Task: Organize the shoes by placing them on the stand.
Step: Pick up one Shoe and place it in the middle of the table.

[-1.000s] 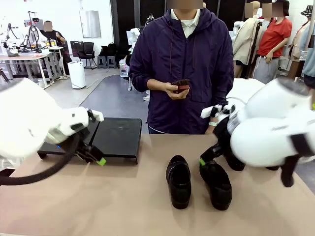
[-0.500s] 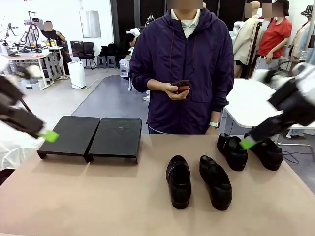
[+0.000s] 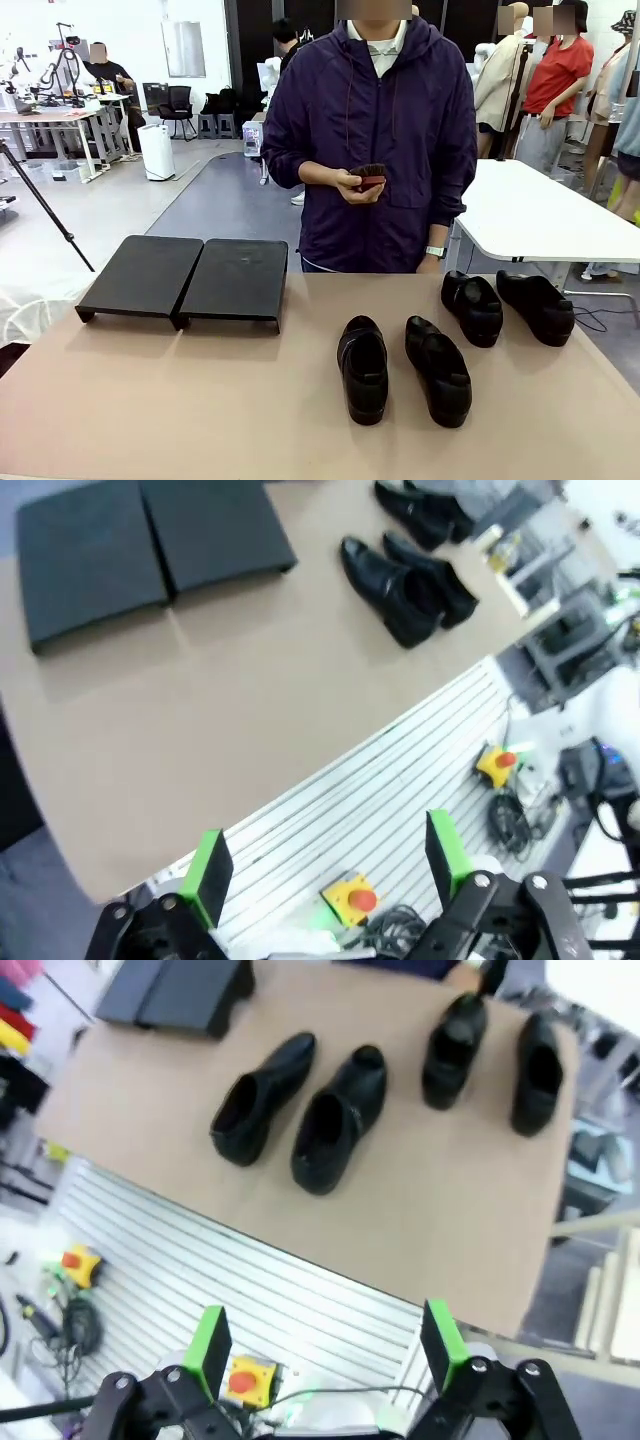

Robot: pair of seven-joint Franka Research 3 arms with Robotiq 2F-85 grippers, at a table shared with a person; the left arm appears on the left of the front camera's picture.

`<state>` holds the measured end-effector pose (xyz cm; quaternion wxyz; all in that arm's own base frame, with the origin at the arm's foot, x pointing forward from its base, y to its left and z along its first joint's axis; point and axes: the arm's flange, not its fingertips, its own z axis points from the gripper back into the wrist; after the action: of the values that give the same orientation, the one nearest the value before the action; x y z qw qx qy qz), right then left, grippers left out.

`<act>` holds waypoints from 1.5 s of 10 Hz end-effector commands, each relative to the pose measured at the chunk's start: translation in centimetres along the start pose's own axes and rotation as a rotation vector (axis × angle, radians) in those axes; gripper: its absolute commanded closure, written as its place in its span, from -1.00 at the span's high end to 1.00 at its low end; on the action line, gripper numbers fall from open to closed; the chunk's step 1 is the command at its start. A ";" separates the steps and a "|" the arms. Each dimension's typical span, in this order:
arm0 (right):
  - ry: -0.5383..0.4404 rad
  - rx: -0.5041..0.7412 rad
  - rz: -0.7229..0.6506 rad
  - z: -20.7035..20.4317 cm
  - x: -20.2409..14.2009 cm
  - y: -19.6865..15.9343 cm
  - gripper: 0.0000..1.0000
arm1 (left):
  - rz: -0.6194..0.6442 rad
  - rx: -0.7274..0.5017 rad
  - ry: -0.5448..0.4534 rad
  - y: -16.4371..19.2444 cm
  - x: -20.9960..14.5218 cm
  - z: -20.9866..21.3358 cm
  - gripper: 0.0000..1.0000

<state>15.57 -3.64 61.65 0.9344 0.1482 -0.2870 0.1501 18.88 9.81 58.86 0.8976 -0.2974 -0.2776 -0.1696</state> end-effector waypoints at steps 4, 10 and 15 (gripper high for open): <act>-0.016 -0.007 -0.039 0.6 -0.7 -1.4 1.00 | 0.065 -0.012 -0.047 2.4 -0.6 0.8 1.00; -0.016 -0.007 -0.039 0.6 -0.7 -1.4 1.00 | 0.065 -0.012 -0.047 2.4 -0.6 0.8 1.00; -0.016 -0.007 -0.039 0.6 -0.7 -1.4 1.00 | 0.065 -0.012 -0.047 2.4 -0.6 0.8 1.00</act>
<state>15.13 -5.49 61.28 0.9350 0.1496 -0.2913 0.1358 19.34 12.37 57.82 0.8982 -0.3112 -0.2841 -0.1253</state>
